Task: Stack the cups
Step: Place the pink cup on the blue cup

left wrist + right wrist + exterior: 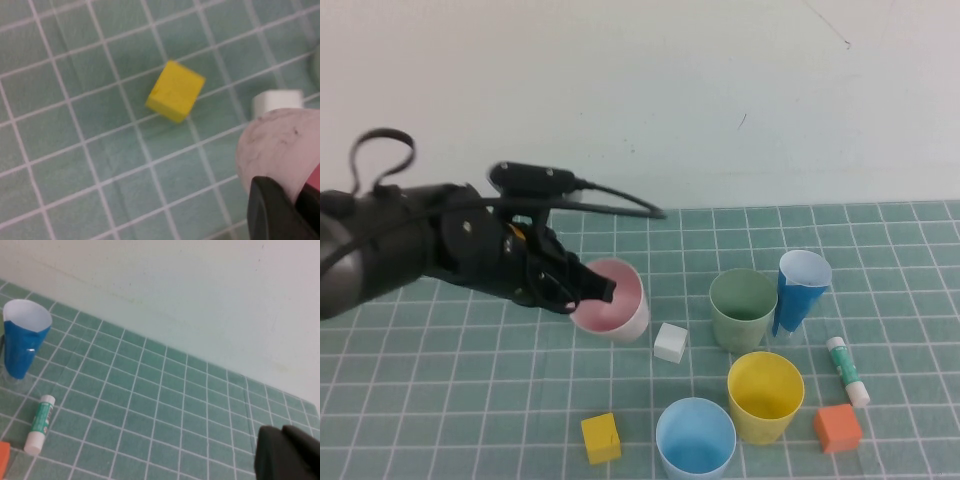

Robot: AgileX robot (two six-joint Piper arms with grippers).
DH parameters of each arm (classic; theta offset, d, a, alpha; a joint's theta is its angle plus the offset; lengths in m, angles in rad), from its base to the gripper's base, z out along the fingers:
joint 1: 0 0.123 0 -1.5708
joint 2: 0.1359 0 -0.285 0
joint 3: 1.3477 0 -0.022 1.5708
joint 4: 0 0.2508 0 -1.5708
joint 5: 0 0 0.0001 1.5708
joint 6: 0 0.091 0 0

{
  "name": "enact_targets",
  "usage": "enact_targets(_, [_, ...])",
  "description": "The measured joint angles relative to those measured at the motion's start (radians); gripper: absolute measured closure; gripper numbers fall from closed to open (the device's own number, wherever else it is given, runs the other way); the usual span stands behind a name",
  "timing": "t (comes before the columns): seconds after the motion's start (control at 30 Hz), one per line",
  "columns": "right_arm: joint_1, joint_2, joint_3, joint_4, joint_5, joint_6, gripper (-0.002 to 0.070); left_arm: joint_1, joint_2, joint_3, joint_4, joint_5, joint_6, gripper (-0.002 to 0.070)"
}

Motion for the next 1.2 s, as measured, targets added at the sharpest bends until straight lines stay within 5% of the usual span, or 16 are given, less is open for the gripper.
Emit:
enact_targets(0.4, [0.0,0.0,0.0,0.0,-0.023,0.0,0.0679,-0.016,-0.109,0.0,-0.418,0.355,0.31,0.067])
enact_targets(0.73, [0.0,0.0,0.0,0.0,-0.026,0.0,0.0679,-0.166,-0.057,0.0,-0.237,0.353,0.3,0.067])
enact_targets(1.2, [0.0,0.0,0.0,0.002,-0.03,0.0,0.0679,-0.186,-0.041,0.0,-0.151,0.21,0.292,0.067])
